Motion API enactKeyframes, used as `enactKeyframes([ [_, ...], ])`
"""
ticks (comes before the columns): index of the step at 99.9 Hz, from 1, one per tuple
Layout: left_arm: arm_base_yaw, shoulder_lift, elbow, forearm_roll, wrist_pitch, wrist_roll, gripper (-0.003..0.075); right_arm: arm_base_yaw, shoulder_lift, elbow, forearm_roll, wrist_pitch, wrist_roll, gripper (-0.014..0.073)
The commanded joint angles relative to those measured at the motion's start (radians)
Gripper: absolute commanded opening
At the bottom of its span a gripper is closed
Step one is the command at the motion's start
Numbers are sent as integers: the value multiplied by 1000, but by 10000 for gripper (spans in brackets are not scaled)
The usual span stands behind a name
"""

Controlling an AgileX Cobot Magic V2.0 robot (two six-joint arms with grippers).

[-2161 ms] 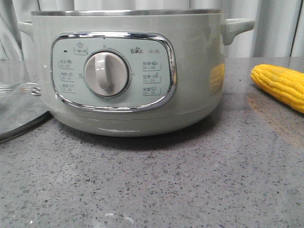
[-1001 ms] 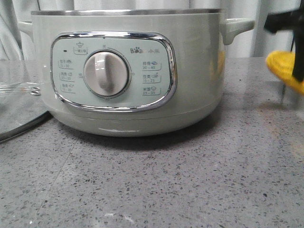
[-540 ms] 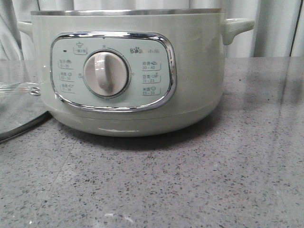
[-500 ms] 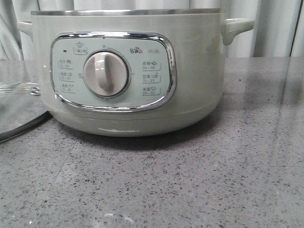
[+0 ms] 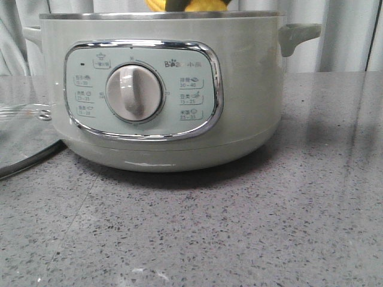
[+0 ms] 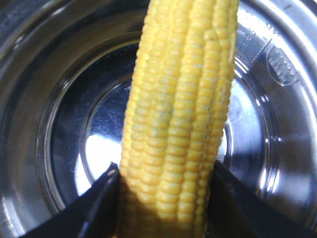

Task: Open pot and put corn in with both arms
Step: 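Lift the corn cob with the right gripper and carry it over the pot, then open the right gripper to drop the corn into the pot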

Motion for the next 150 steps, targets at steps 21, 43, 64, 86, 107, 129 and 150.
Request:
enactKeyframes([
  [21, -7, -3, -29, -4, -79, -9, 408, 0, -47, -34, 2, -44, -12, 355],
  [43, -7, -3, -29, -4, -79, -9, 408, 0, -49, -34, 2, -40, -12, 354],
  [64, -7, -3, -29, -4, -79, -9, 388, 0, -109, -34, -53, -59, -12, 94],
  [86, -7, -3, -29, -8, -71, -9, 107, 0, -233, -32, -111, -92, -12, -62],
  [107, -7, -5, -29, -10, -65, -16, -20, 0, -366, -20, -152, -207, -12, -62],
  [129, -7, -76, -29, -10, 72, -79, -20, 0, -580, 218, -202, -449, -12, -62],
  [150, -7, -193, -8, -8, 209, -87, -20, -3, -845, 581, -288, -661, -12, -62],
])
